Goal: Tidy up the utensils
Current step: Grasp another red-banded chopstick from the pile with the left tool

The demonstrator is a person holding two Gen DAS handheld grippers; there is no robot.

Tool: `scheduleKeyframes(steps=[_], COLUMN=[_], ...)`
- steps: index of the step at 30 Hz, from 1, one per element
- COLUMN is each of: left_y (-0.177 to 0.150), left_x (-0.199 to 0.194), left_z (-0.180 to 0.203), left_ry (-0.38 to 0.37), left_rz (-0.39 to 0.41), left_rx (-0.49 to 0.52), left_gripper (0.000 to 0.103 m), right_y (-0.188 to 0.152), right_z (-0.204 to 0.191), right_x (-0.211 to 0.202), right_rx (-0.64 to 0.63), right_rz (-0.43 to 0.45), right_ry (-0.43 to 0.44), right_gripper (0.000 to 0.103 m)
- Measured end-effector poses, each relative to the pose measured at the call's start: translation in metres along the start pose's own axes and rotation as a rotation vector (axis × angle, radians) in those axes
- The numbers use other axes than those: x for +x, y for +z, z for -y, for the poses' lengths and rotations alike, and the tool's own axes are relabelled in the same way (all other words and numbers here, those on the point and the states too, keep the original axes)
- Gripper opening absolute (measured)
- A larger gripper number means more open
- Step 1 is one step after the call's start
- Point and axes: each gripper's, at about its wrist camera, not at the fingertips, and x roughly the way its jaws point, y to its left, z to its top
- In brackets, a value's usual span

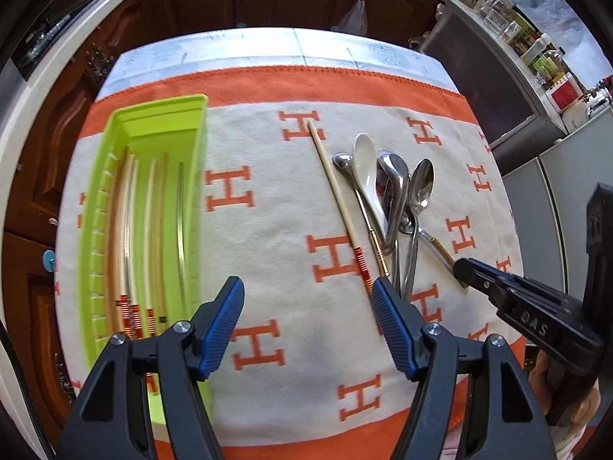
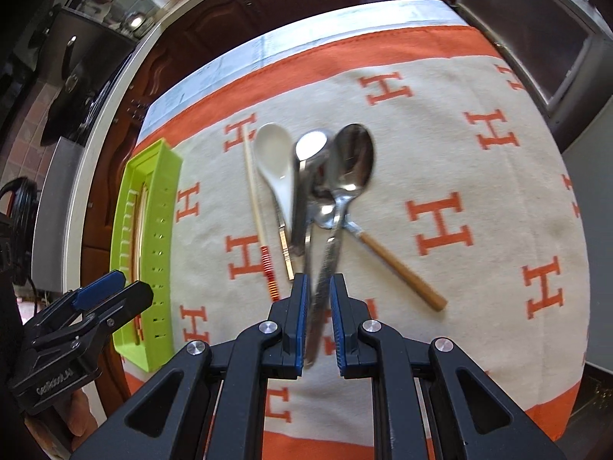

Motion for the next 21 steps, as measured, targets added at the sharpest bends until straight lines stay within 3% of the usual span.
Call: scheduleKeyframes(steps=[3, 9, 21], left_y=[0.012, 0.031, 0.044], left_x=[0.022, 0.066, 0.098], left_z=[0.004, 0.01, 0.034], left_ry=[-0.025, -0.018, 0.072], left_rz=[-0.034, -0.12, -0.16], left_rx=[-0.035, -0.086, -0.066], left_gripper=[0.065, 0.046, 0.044], right_y=[0.001, 0.002, 0.001], right_z=[0.018, 0.039, 0.045], right_x=[0.0, 0.002, 0.007], right_rx=[0.027, 0.062, 0.066], right_rz=[0.016, 0.024, 0.027], right_ry=[-0.009, 0.01, 0.035], right_gripper=[0.012, 0.012, 0.012])
